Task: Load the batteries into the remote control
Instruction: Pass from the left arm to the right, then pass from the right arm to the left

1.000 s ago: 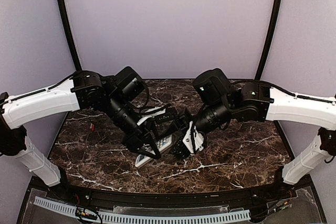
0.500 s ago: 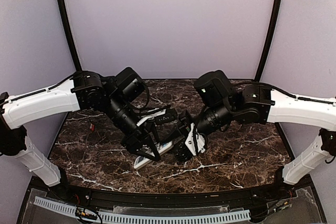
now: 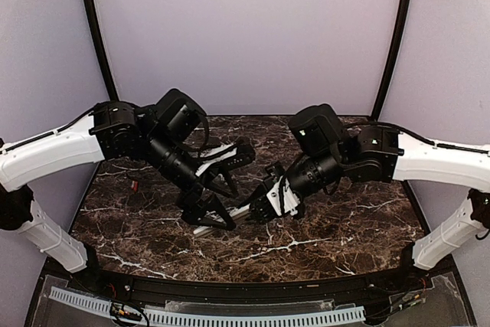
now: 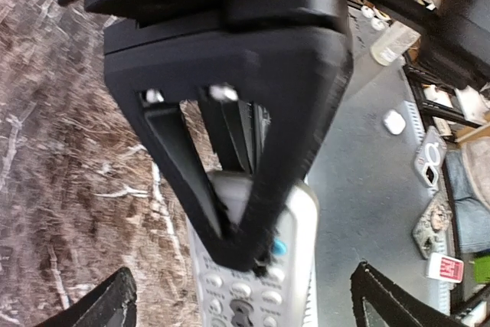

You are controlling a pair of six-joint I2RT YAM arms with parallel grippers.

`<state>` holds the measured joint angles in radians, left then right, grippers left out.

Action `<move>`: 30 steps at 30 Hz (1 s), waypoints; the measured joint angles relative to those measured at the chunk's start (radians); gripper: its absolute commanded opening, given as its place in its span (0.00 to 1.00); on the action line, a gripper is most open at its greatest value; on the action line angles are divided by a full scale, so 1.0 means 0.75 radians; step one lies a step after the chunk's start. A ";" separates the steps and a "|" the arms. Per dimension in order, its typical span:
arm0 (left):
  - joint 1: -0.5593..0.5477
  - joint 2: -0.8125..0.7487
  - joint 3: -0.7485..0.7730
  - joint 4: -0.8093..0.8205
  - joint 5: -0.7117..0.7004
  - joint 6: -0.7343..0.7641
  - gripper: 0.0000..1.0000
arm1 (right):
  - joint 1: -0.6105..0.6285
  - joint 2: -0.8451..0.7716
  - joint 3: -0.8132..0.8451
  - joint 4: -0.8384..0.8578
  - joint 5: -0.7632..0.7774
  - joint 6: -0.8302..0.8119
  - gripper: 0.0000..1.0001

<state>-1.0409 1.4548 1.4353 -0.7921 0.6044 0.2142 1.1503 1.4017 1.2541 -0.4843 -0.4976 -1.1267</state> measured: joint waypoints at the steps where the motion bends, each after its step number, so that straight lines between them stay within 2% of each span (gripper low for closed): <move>1: 0.000 -0.026 -0.010 0.013 -0.028 0.002 0.99 | -0.010 -0.007 -0.005 0.010 -0.002 0.046 0.00; 6: 0.000 -0.220 -0.104 0.105 -0.209 0.000 0.99 | -0.104 -0.054 -0.034 0.071 -0.028 0.325 0.00; 13: 0.000 -0.604 -0.374 0.386 -0.387 -0.063 0.99 | -0.302 -0.133 -0.082 0.216 -0.184 0.930 0.00; 17: 0.000 -0.617 -0.440 0.487 -0.435 -0.104 0.99 | -0.325 -0.154 -0.102 0.321 -0.297 1.208 0.00; 20: 0.000 -0.519 -0.441 0.541 -0.463 -0.127 0.97 | -0.325 -0.154 -0.099 0.354 -0.351 1.345 0.00; 22: 0.000 -0.461 -0.441 0.552 -0.475 -0.134 0.90 | -0.325 -0.150 -0.087 0.339 -0.364 1.391 0.00; 24: 0.000 -0.414 -0.438 0.566 -0.476 -0.142 0.79 | -0.325 -0.136 -0.057 0.316 -0.375 1.425 0.00; 25: 0.000 -0.399 -0.435 0.567 -0.471 -0.150 0.69 | -0.325 -0.128 -0.043 0.307 -0.380 1.440 0.00; 26: 0.000 -0.391 -0.431 0.568 -0.465 -0.152 0.65 | -0.325 -0.124 -0.031 0.297 -0.384 1.450 0.00; 27: 0.000 -0.382 -0.424 0.567 -0.458 -0.156 0.61 | -0.325 -0.124 -0.024 0.289 -0.385 1.458 0.00; 30: 0.000 -0.383 -0.403 0.571 -0.421 -0.159 0.59 | -0.325 -0.124 -0.016 0.259 -0.384 1.472 0.00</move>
<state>-1.0409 1.1675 1.1332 -0.3641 0.2886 0.0948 0.9066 1.3090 1.2423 -0.2901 -0.7856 -0.0223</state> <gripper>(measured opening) 0.612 0.201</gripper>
